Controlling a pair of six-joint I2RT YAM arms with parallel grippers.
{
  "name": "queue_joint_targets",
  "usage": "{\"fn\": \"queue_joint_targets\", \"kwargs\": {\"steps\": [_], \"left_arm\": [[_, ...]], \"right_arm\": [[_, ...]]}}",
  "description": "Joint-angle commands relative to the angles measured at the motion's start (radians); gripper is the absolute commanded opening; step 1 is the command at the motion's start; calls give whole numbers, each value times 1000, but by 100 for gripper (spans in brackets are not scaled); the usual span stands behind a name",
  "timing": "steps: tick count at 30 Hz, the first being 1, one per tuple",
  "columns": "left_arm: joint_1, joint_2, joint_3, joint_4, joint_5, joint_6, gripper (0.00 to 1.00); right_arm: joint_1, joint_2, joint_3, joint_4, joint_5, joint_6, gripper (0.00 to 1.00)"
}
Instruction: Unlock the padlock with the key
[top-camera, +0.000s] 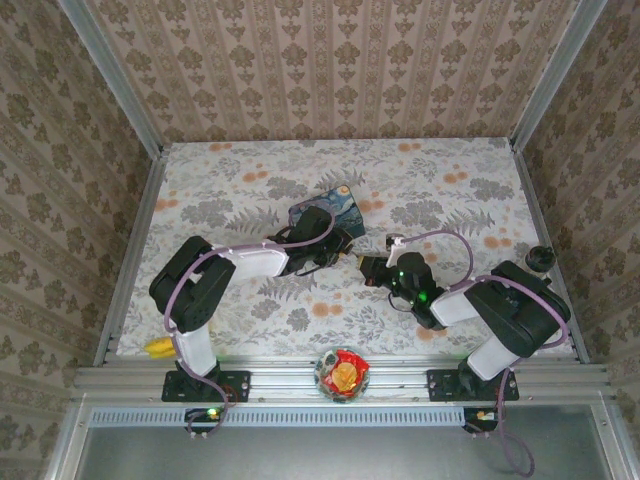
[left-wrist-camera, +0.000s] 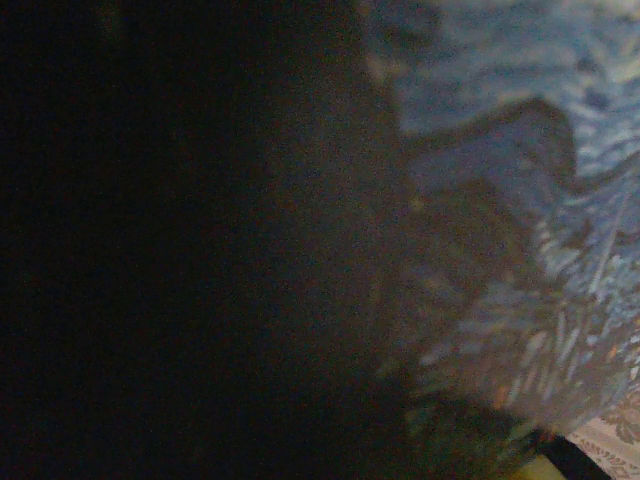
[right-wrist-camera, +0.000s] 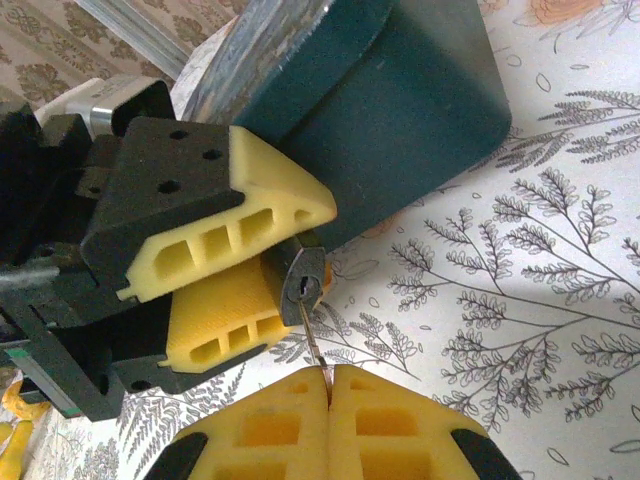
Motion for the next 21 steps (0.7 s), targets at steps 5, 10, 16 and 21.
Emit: {"fn": "queue_joint_targets", "kwargs": {"steps": [5, 10, 16, 21], "left_arm": [[-14, 44, 3, -64, 103, -103, 0], [-12, 44, 5, -63, 108, -100, 0], [-14, 53, 8, -59, 116, -102, 0], [-16, 58, 11, -56, 117, -105, 0]], "right_arm": [[5, -27, 32, -46, 46, -42, 0], [5, -25, 36, -54, 59, -50, 0], [5, -18, 45, -45, 51, -53, 0], [6, -24, 49, -49, 46, -59, 0]]}}
